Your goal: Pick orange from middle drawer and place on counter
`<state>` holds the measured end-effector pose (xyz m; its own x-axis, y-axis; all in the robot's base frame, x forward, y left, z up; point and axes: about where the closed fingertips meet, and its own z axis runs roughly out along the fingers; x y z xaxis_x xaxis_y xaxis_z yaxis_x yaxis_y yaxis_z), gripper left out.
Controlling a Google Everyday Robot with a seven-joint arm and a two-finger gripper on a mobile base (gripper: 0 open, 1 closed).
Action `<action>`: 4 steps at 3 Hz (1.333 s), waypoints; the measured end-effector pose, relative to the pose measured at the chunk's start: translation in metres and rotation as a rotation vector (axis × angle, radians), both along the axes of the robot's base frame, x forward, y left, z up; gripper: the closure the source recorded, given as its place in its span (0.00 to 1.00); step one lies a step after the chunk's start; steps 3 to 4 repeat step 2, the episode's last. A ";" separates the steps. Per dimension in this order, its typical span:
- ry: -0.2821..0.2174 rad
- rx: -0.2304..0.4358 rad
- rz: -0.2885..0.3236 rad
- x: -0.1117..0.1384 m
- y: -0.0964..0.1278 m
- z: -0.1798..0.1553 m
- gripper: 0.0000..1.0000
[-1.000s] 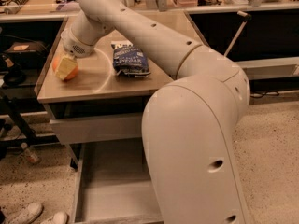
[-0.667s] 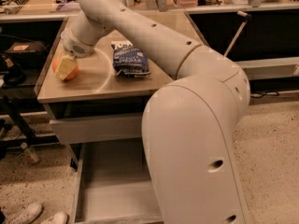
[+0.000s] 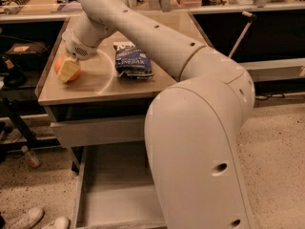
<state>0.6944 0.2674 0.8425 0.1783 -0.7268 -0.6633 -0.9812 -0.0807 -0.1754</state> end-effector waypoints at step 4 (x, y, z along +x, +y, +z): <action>0.000 0.000 0.000 0.000 0.000 0.000 0.00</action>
Offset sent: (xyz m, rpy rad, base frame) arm 0.0000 0.0000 0.0000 0.0000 0.0000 0.0000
